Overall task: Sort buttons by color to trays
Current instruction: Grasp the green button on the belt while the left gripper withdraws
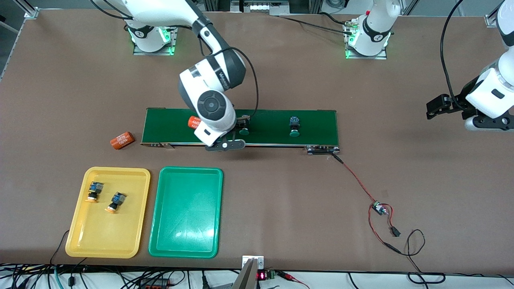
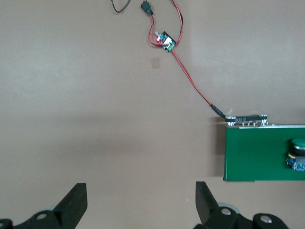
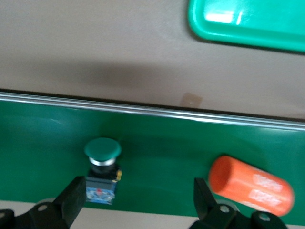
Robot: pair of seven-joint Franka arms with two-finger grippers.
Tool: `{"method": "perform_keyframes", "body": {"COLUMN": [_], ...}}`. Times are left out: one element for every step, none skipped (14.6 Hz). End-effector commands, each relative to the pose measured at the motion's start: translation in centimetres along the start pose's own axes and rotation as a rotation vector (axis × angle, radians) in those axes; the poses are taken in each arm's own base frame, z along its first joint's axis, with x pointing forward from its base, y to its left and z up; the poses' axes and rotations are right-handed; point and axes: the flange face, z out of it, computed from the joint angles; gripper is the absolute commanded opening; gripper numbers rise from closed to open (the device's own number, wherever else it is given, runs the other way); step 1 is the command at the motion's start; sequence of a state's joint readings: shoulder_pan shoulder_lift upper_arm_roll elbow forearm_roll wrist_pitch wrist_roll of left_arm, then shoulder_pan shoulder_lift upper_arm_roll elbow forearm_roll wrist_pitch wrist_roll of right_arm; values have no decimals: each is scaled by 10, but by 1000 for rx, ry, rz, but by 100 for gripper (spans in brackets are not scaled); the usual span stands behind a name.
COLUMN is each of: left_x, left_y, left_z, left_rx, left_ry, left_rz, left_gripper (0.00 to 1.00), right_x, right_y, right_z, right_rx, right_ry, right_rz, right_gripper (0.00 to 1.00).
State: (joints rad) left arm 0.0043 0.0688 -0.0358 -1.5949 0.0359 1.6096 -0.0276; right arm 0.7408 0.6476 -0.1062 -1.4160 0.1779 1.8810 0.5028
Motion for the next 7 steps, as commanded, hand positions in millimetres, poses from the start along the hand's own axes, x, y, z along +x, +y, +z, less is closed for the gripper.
{"method": "perform_keyframes", "body": {"left_x": [-11, -11, -10, -11, -11, -11, -11], "left_y": [2, 3, 2, 4, 5, 5, 5], "left_z": [-20, -21, -22, -22, -22, -22, -21], "left_rx": [17, 18, 17, 19, 19, 19, 19], "left_ry": [-10, -7, -5, -5, -6, -6, -8], "left_rz": [28, 29, 29, 32, 35, 35, 35], "left_gripper": [100, 100, 100, 100, 100, 100, 100], "right_x": [-3, -2, -2, -3, -3, -3, -2], "right_y": [-8, -9, -9, -13, -15, -15, -14], "right_z": [6, 12, 20, 29, 34, 44, 51], "right_rx": [8, 5, -1, -11, -13, -20, -23], "right_ry": [11, 4, -3, -12, -12, -19, -18], "right_rz": [28, 28, 30, 30, 38, 52, 60], "right_gripper": [100, 100, 100, 100, 100, 100, 100]}}
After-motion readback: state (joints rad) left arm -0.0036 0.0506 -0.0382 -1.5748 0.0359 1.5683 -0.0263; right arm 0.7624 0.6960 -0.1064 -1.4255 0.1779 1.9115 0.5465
